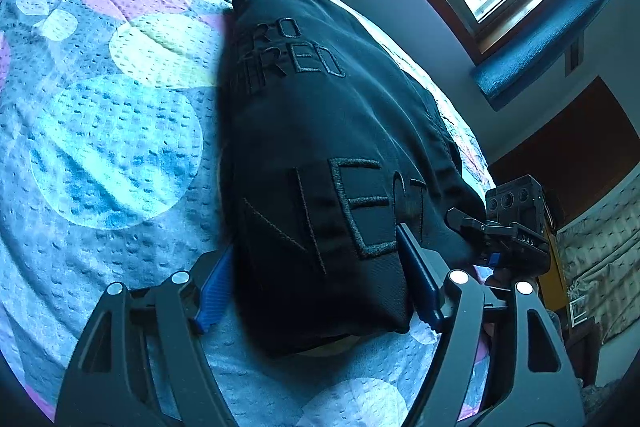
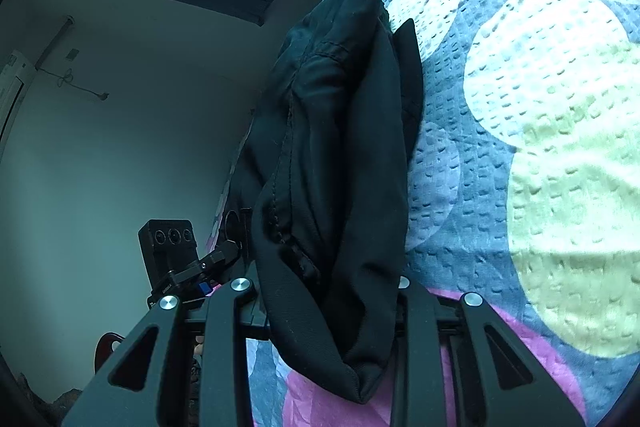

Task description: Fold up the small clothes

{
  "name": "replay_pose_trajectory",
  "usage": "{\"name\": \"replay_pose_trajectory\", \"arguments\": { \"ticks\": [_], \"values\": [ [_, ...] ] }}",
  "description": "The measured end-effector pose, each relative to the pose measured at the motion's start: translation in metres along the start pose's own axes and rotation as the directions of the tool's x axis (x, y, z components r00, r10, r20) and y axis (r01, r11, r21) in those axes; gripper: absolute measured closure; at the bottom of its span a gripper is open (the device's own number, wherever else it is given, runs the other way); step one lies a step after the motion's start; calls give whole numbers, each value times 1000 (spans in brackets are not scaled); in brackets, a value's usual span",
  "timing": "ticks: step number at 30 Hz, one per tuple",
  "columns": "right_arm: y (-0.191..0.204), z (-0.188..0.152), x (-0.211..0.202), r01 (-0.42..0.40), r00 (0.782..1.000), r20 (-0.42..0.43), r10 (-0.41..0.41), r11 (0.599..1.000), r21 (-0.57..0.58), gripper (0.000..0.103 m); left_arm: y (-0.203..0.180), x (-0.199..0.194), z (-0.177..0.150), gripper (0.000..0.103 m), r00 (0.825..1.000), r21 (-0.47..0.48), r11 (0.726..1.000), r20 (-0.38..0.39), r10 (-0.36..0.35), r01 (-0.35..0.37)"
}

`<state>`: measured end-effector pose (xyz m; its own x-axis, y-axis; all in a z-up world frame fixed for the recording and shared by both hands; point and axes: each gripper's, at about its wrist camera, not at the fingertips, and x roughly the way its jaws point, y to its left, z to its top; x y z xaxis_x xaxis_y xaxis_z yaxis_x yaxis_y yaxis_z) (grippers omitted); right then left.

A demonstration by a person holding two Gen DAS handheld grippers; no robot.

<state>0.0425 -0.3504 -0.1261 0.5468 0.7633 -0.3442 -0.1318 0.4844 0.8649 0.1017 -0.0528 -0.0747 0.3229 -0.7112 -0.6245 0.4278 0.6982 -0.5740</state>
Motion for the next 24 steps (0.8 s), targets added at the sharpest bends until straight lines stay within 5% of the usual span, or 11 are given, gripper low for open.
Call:
{"name": "replay_pose_trajectory", "arguments": {
  "ticks": [13,24],
  "values": [
    [-5,-5,-10,-42,998,40,41,999,26,66,-8,-5,-6,17,997,25,997,30,71,-72],
    [7,-41,-35,-10,994,113,10,1000,-3,44,-24,-25,-32,8,971,51,971,66,228,-232]
  ]
}}
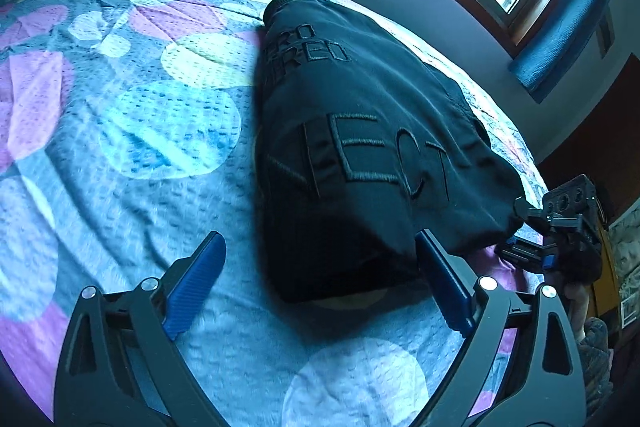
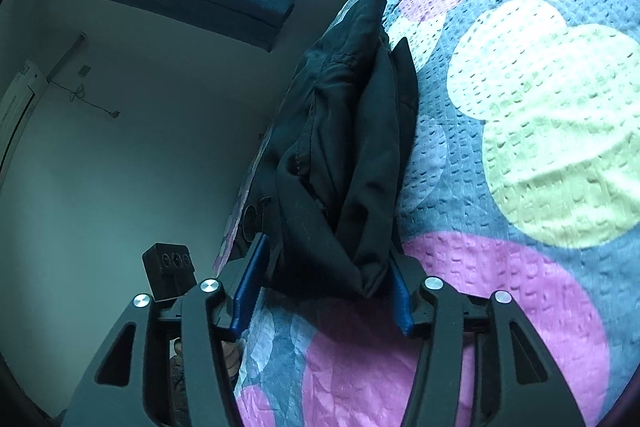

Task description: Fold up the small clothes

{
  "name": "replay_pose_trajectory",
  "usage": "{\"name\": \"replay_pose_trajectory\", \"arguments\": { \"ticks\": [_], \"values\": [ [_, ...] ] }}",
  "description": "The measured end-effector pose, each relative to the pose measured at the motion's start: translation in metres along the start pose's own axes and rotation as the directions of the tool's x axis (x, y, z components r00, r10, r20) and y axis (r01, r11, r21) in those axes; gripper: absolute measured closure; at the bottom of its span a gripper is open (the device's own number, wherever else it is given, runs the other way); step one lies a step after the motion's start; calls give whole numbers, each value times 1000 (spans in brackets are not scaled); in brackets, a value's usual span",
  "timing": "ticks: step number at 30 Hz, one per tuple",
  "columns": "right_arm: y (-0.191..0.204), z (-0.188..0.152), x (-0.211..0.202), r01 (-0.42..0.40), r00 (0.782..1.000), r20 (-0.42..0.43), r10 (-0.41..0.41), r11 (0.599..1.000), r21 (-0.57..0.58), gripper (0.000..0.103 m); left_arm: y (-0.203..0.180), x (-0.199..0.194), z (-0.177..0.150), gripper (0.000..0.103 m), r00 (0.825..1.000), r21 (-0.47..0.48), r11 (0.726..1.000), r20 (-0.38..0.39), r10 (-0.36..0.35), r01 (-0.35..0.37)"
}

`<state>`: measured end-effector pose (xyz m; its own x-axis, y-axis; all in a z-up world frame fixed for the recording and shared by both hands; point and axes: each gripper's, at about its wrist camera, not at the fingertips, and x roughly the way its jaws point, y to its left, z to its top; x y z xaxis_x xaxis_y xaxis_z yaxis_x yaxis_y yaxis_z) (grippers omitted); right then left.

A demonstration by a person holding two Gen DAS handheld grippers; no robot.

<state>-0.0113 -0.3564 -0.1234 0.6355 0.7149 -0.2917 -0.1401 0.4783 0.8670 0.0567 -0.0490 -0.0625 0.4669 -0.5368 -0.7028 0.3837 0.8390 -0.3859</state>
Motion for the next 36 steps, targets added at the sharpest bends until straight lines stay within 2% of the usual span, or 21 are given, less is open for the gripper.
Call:
{"name": "replay_pose_trajectory", "arguments": {
  "ticks": [5,10,14,19,22,25,27,29,31,36],
  "values": [
    [12,-14,-9,37,999,22,-36,998,-53,31,-8,-10,-11,8,998,29,997,4,66,-66],
    [28,-30,-9,94,995,26,-91,990,-102,25,-19,-18,-25,8,989,69,987,10,144,-145],
    [41,-44,-9,180,983,48,-175,974,-140,19,-27,-31,-34,8,974,84,971,53,220,-224],
    [46,-53,-12,254,967,64,-248,957,-142,18,-27,-46,-40,7,955,60,957,109,277,-284],
    [52,-61,-12,341,940,61,-336,926,-164,18,-27,-52,-42,6,946,49,950,127,299,-307],
    [61,-70,-11,428,904,78,-421,887,-175,18,-29,-57,-45,6,932,39,939,144,332,-340],
    [68,-76,-11,486,874,94,-477,854,-186,18,-32,-59,-46,5,924,40,932,151,351,-360],
    [78,-84,-8,554,832,115,-543,805,-210,18,-36,-60,-48,5,920,53,926,151,362,-373],
    [88,-93,-3,592,805,126,-580,766,-251,18,-42,-62,-51,3,916,67,921,157,369,-383],
    [100,-103,-1,623,779,161,-606,720,-304,18,-56,-69,-53,2,910,98,915,189,368,-391]
  ]
}}
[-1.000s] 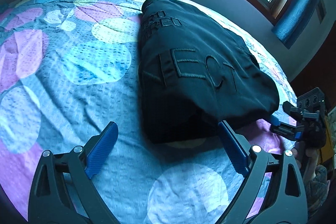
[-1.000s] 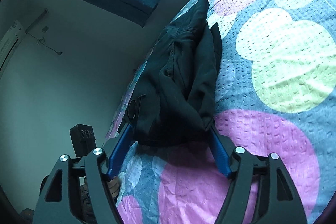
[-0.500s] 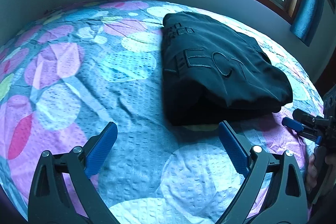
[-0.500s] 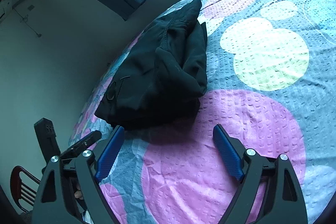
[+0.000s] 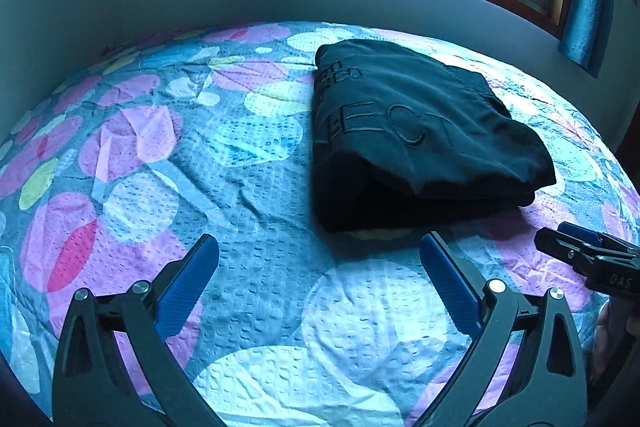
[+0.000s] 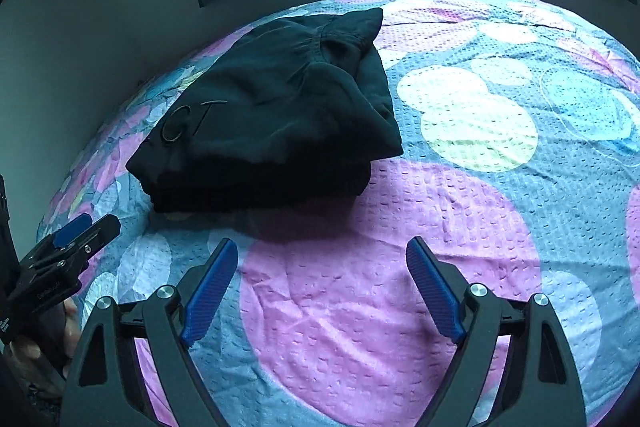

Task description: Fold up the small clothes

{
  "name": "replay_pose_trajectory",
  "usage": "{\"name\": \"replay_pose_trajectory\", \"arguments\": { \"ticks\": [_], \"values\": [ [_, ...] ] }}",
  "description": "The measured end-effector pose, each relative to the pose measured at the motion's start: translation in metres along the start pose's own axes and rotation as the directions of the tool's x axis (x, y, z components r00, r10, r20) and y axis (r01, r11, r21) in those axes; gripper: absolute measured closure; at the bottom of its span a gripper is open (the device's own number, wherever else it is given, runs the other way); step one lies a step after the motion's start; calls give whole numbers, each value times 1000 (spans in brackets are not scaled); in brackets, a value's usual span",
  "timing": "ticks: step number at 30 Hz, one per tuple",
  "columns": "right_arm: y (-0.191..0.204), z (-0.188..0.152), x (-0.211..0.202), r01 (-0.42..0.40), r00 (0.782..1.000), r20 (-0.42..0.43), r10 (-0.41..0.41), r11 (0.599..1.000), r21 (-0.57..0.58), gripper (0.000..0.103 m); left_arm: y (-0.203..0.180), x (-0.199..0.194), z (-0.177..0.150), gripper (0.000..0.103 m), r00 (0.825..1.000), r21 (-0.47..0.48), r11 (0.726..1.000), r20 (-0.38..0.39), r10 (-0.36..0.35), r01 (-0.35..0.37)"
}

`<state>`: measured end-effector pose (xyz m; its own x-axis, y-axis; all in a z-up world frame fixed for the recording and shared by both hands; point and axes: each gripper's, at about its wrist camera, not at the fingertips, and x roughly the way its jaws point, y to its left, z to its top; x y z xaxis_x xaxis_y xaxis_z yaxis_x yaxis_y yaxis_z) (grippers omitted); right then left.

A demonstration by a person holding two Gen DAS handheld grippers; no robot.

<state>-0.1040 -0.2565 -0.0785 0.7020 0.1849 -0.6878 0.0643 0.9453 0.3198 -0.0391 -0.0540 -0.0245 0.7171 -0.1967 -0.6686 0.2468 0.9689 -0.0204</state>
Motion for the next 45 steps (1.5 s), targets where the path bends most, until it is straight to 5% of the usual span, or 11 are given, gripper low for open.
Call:
{"name": "replay_pose_trajectory", "arguments": {
  "ticks": [10,45],
  "values": [
    [-5,7,-10,32,998,54,-32,999,7,18,-4,-1,1,2,999,9,999,9,33,-34],
    [0,4,-9,41,998,48,-41,999,-6,18,-7,-7,1,2,998,2,998,15,55,-55]
  ]
}}
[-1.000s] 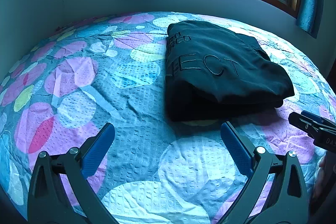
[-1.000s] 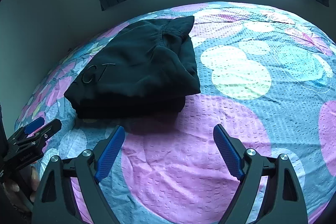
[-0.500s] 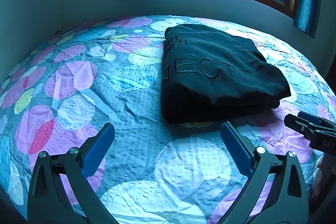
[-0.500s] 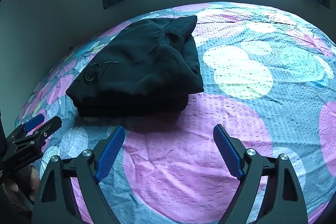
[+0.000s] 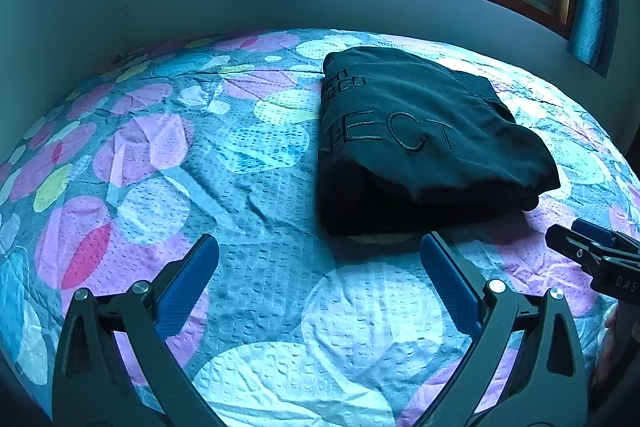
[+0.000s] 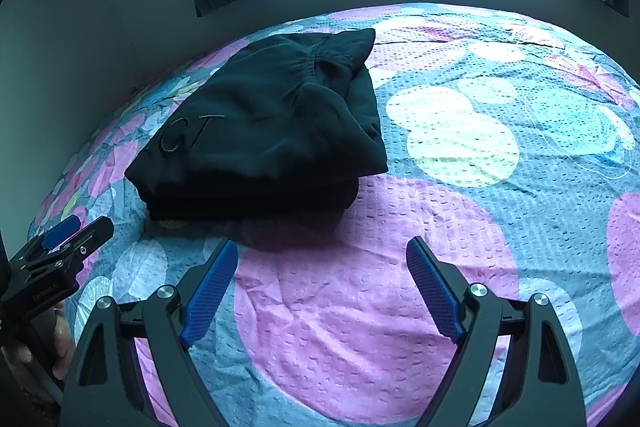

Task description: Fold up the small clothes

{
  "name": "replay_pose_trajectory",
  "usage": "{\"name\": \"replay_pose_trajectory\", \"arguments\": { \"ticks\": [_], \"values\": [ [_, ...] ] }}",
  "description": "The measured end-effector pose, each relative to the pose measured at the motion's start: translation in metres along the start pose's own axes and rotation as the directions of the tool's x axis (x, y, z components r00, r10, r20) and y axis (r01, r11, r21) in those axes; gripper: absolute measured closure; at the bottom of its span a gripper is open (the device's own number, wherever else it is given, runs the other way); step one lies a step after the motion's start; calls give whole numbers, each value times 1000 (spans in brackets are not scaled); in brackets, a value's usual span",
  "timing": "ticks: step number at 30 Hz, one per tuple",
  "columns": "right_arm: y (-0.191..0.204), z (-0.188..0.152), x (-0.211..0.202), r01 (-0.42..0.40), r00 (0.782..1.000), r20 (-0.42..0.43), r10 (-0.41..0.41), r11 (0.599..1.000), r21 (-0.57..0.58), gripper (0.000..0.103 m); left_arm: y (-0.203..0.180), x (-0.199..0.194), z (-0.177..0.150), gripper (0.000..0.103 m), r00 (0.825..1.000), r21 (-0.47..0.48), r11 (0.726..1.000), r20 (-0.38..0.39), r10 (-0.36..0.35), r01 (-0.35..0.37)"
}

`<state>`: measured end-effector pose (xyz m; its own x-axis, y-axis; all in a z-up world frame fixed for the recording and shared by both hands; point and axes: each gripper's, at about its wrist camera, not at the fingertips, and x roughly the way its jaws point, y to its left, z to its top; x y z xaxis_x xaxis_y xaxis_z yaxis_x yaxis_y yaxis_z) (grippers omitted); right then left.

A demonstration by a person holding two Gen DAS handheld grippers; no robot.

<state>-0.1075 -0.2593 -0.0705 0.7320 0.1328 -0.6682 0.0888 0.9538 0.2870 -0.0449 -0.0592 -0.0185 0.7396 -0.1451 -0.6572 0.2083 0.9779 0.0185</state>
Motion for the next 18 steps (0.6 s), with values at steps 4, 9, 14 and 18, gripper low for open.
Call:
{"name": "replay_pose_trajectory", "arguments": {
  "ticks": [4,9,14,18],
  "values": [
    [1,0,0,2,1000,-1,-2,1000,2,18,0,0,0,2,1000,-3,1000,-2,6,-6],
    [0,-1,0,5,1000,-3,-5,1000,5,18,-1,-2,1,2,1000,7,1000,8,8,-8],
    [1,-1,1,5,1000,-6,-5,1000,3,18,-2,-3,1,2,1000,10,1000,11,9,-9],
    [1,-2,2,6,1000,-12,-6,1000,5,18,-2,-3,1,2,1000,9,1000,8,12,-12]
  ]
}}
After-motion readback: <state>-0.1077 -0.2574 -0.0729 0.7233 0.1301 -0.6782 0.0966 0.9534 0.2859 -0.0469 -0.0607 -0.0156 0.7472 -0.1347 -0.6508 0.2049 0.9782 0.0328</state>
